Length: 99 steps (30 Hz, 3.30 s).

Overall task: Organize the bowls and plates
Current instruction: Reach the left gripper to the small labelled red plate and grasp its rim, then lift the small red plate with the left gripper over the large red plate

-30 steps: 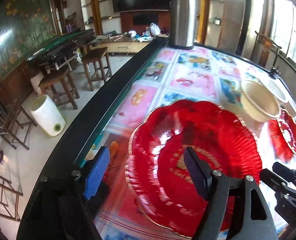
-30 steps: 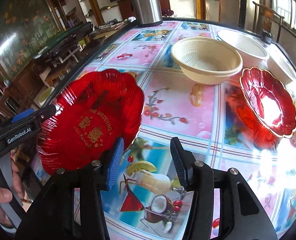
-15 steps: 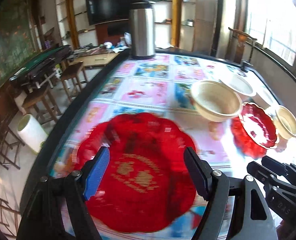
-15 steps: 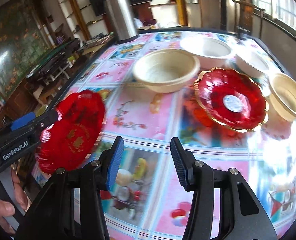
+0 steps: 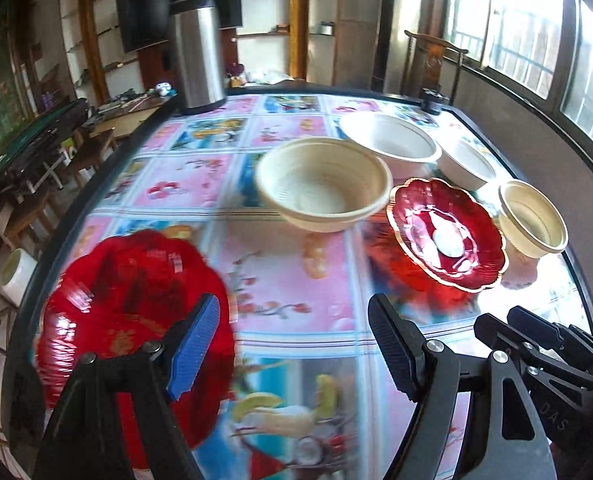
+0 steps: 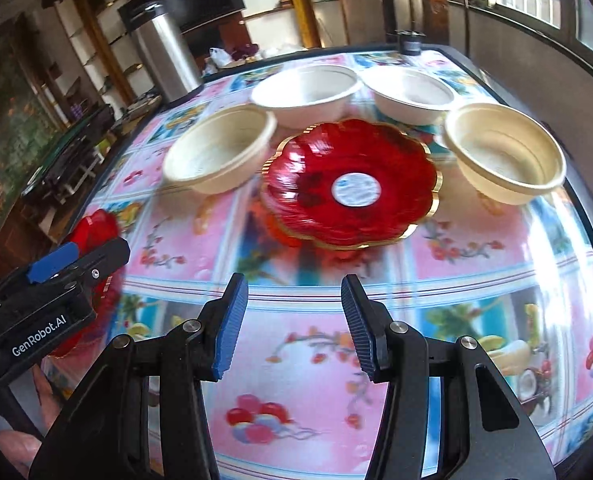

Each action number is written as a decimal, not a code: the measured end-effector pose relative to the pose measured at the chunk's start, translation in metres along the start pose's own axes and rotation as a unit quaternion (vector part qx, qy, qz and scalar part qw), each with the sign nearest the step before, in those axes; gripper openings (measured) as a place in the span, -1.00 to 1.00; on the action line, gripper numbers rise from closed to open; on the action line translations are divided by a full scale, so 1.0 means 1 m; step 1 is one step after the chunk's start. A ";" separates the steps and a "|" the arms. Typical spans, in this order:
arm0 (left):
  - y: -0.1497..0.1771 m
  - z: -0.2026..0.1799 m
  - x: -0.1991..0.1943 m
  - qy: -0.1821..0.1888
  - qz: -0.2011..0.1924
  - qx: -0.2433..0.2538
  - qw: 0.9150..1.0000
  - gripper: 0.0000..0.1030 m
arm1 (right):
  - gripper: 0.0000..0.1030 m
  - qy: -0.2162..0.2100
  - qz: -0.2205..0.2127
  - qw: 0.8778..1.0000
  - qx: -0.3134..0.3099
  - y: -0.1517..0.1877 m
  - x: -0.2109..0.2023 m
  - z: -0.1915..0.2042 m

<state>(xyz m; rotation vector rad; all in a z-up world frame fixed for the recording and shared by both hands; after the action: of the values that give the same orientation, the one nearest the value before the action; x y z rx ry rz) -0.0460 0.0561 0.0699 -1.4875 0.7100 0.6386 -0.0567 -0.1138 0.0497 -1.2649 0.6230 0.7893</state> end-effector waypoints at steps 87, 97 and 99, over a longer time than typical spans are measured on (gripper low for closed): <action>0.000 -0.038 0.027 0.015 0.025 -0.011 0.999 -0.44 | -0.69 -0.020 -0.033 0.999 -0.024 -0.016 0.001 -0.038; -0.003 0.010 -0.009 -0.008 -0.010 -0.043 0.999 -0.44 | -0.67 -0.041 -0.058 0.995 -0.066 -0.017 -0.022 0.017; -0.003 0.018 -0.013 -0.011 -0.014 -0.049 0.999 -0.44 | -0.67 -0.046 -0.059 0.994 -0.076 -0.019 -0.023 0.028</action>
<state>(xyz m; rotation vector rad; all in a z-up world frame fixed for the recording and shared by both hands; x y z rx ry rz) -0.0518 0.0748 0.0806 -1.5748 0.6472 0.6759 -0.0561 -0.0924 0.0845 -1.3823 0.4170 0.8023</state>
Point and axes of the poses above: each gripper's, at about its wrist camera, not at the fingertips, and x roughly the way its jaws point, z to its left, y to its underside, the point moved 1 cm from there along x, roughly the way its jaws point, and after that the axes turned 3 degrees about -x, right-handed, at the moved point
